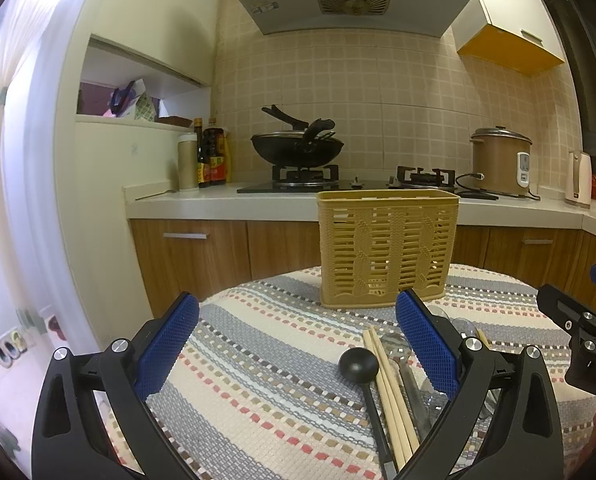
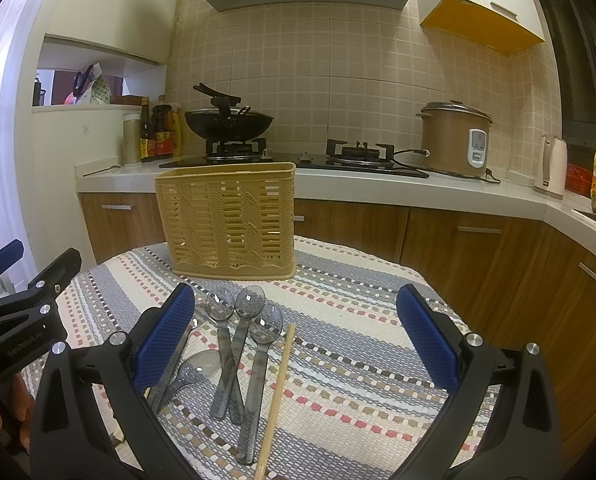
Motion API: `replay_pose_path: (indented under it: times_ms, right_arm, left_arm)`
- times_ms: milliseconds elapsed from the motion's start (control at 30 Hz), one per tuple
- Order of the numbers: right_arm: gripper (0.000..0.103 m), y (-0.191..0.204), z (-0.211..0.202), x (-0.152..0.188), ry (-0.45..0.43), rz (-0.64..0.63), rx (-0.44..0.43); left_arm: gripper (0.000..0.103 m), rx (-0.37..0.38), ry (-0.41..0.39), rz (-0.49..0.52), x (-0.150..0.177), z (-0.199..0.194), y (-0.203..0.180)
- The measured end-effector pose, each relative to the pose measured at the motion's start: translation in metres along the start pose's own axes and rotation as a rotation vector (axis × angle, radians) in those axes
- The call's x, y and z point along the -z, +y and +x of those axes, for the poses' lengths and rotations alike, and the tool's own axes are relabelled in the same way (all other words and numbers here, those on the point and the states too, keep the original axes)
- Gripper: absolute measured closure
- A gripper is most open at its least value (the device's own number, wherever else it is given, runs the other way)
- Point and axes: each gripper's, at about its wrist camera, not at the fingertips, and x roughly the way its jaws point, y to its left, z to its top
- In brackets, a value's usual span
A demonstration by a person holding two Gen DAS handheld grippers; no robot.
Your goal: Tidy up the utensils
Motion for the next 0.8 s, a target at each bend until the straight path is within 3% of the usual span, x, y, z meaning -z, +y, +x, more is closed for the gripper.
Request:
replay_pose_path:
  times_ms: [233,300,367,467,500,600,667,733,800]
  right_arm:
    - [0.006,-0.014,0.007,0.000,0.030,0.065,0.046]
    - [0.006,-0.019,0.015,-0.002,0.094,0.081,0.073]
    - [0.006,-0.022,0.022,-0.006,0.155,0.083,0.028]
    - [0.006,-0.022,0.027,-0.017,0.206,0.048,0.011]
    - [0.006,-0.022,0.032,-0.024,0.234,0.030,0.012]
    - [0.009,-0.022,0.054,-0.039,0.366,0.013,-0.059]
    - [0.026,-0.020,0.071,-0.044,0.480,0.010,-0.117]
    - [0.043,-0.021,0.087,-0.046,0.575,0.027,-0.154]
    - [0.047,-0.025,0.102,-0.044,0.651,0.078,-0.208]
  left_arm:
    - [0.007,-0.007,0.012,-0.003,0.000,0.001,0.002]
    - [0.007,-0.004,0.030,-0.020,-0.002,0.004,0.007]
    - [0.007,0.003,0.089,-0.041,-0.006,0.012,0.016]
    - [0.008,0.102,0.256,-0.072,-0.016,0.036,0.034]
    - [0.009,0.182,0.362,-0.087,-0.019,0.052,0.041]
    - [0.020,0.340,0.576,-0.109,-0.017,0.086,0.045]
    - [0.027,0.426,0.727,-0.115,-0.007,0.109,0.041]
    - [0.032,0.467,0.790,-0.126,0.000,0.121,0.037]
    - [0.036,0.470,0.813,-0.106,0.004,0.126,0.029]
